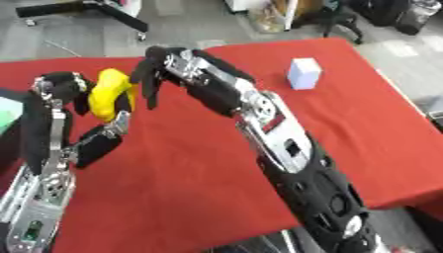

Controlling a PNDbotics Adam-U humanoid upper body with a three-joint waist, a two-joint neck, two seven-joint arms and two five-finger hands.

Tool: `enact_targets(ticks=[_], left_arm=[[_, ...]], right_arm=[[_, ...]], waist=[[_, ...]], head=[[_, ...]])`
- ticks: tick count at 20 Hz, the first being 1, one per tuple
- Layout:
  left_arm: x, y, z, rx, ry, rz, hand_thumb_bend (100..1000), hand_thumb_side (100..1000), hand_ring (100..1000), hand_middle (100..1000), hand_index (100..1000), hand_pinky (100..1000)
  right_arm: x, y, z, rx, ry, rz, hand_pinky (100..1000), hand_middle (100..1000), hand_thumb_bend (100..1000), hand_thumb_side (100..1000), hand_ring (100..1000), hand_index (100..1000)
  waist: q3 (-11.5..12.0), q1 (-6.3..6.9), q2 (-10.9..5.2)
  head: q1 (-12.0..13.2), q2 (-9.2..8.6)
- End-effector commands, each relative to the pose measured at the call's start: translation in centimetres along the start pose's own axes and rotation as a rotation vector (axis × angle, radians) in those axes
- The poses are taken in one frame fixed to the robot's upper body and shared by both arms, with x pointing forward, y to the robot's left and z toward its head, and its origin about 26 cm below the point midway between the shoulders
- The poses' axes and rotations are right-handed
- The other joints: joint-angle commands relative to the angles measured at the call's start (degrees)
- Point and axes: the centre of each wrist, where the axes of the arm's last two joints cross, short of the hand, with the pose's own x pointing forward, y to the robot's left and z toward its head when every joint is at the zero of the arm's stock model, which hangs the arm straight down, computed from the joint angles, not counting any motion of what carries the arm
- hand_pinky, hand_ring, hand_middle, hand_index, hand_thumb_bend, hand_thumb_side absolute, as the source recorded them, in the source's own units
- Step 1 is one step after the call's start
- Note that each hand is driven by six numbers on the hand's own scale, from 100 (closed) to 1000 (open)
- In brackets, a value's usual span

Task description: Pick up the objects with one hand, pass them to the other hand, and then place them into the box on the other side of the table.

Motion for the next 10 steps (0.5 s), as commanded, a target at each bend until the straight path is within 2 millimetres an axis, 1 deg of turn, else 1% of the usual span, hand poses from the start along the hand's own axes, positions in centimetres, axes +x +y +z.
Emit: enact_targets(ticks=[1, 3, 5, 6, 7, 8, 9, 10], left_arm=[[-1.1, 1.8, -0.5, 0.027, -0.003, -0.077, 100, 242, 160, 181, 347, 293], [-1.9, 2.7, -0.2, 0.027, 0.016, -0.127, 100, 218, 161, 183, 350, 296], [-2.8, 3.7, 0.3, 0.011, 0.033, -0.182, 100, 166, 165, 188, 356, 304], [-3.5, 4.5, 0.7, -0.015, 0.047, -0.224, 100, 133, 170, 196, 366, 315], [-4.2, 5.2, 1.2, -0.045, 0.065, -0.267, 100, 106, 167, 195, 365, 313], [-5.0, 6.1, 1.7, -0.073, 0.09, -0.311, 100, 102, 164, 193, 364, 310], [-5.6, 6.9, 2.1, -0.092, 0.115, -0.343, 100, 100, 162, 192, 364, 308], [-6.5, 7.9, 2.7, -0.113, 0.159, -0.389, 100, 100, 159, 191, 363, 306]], right_arm=[[1.6, -1.2, 0.1, -0.022, -0.05, 0.045, 1000, 467, 100, 944, 476, 667], [1.8, -1.6, 0.4, -0.044, -0.054, 0.046, 1000, 468, 100, 946, 477, 672], [2.0, -2.0, 0.9, -0.071, -0.058, 0.048, 1000, 470, 100, 946, 478, 680], [2.0, -2.3, 1.3, -0.091, -0.057, 0.049, 1000, 471, 100, 947, 479, 684], [1.9, -2.6, 1.8, -0.114, -0.047, 0.062, 1000, 469, 100, 948, 479, 686], [1.8, -2.8, 2.2, -0.138, -0.039, 0.063, 1000, 469, 100, 949, 479, 686], [1.7, -3.0, 2.6, -0.156, -0.033, 0.062, 1000, 468, 100, 951, 478, 686], [1.5, -3.2, 3.0, -0.177, -0.02, 0.062, 1000, 468, 100, 952, 477, 686]], waist=[[0.0, 0.27, -0.9], [-0.2, 0.38, -0.9], [-0.4, 0.55, -0.9], [-0.5, 0.76, -0.91], [-0.6, 1.0, -0.97], [-0.8, 1.3, -1.03], [-0.9, 1.53, -1.08], [-1.0, 1.86, -1.13]], head=[[0.9, -0.16], [2.2, -0.16], [4.7, -0.16], [8.0, -0.16], [12.1, -0.16], [16.4, -0.16], [19.7, -0.16], [23.8, -0.16]])
